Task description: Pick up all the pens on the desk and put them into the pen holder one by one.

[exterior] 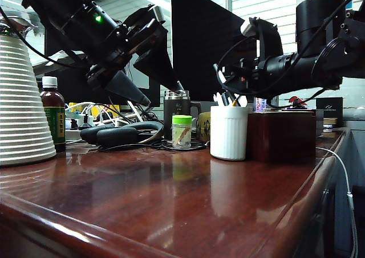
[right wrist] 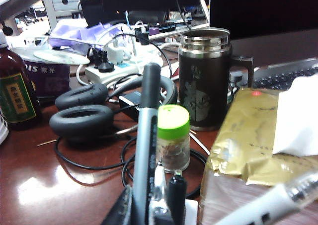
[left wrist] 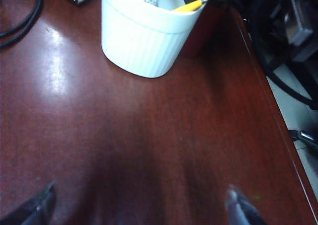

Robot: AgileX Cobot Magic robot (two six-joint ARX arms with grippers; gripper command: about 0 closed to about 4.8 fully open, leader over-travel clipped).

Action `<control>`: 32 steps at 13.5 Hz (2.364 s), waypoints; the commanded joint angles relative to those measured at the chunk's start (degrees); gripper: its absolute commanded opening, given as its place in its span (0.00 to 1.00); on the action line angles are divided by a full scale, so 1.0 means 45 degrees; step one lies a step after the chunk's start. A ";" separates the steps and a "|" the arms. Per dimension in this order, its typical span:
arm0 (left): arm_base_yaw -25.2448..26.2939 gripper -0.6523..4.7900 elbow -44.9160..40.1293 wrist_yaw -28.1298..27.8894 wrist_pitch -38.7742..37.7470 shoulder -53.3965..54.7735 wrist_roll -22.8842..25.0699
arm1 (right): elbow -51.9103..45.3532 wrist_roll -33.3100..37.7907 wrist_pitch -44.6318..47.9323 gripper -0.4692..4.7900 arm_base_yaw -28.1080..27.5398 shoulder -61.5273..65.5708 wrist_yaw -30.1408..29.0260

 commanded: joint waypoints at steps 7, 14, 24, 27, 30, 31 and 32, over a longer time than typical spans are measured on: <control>-0.0019 1.00 -0.0034 0.0083 0.0209 -0.0063 0.0015 | 0.0670 0.0087 0.0593 0.42 0.0000 -0.0384 -0.0180; -0.0015 0.10 -0.0029 -0.1982 -0.2613 -0.4211 0.0063 | 0.0651 -0.0277 -0.9729 0.08 -0.0024 -0.8670 -0.0408; -0.0019 0.11 -0.3211 -0.3633 -0.6795 -1.9462 -0.0563 | -0.3599 -0.0845 -1.8258 0.08 -0.0024 -2.2352 0.1156; -0.0015 0.11 -0.5804 -0.2137 -0.3963 -1.9419 -0.2943 | -0.5994 -0.0826 -1.6300 0.08 -0.0019 -2.2994 0.0515; -0.0019 0.11 -0.8743 -0.2152 -0.0447 -1.9409 -0.3113 | -0.7776 -0.0729 -1.4683 0.08 -0.0015 -2.2974 0.0505; -0.0019 0.11 -0.9578 -0.2152 -0.0228 -1.9409 -0.3385 | -0.8243 -0.0398 -1.4736 0.08 0.0005 -2.2989 0.0437; -0.0019 0.11 -1.0443 -0.2161 -0.0209 -1.9414 -0.3415 | -0.8820 -0.0058 -1.4707 0.08 0.0044 -2.3023 0.0452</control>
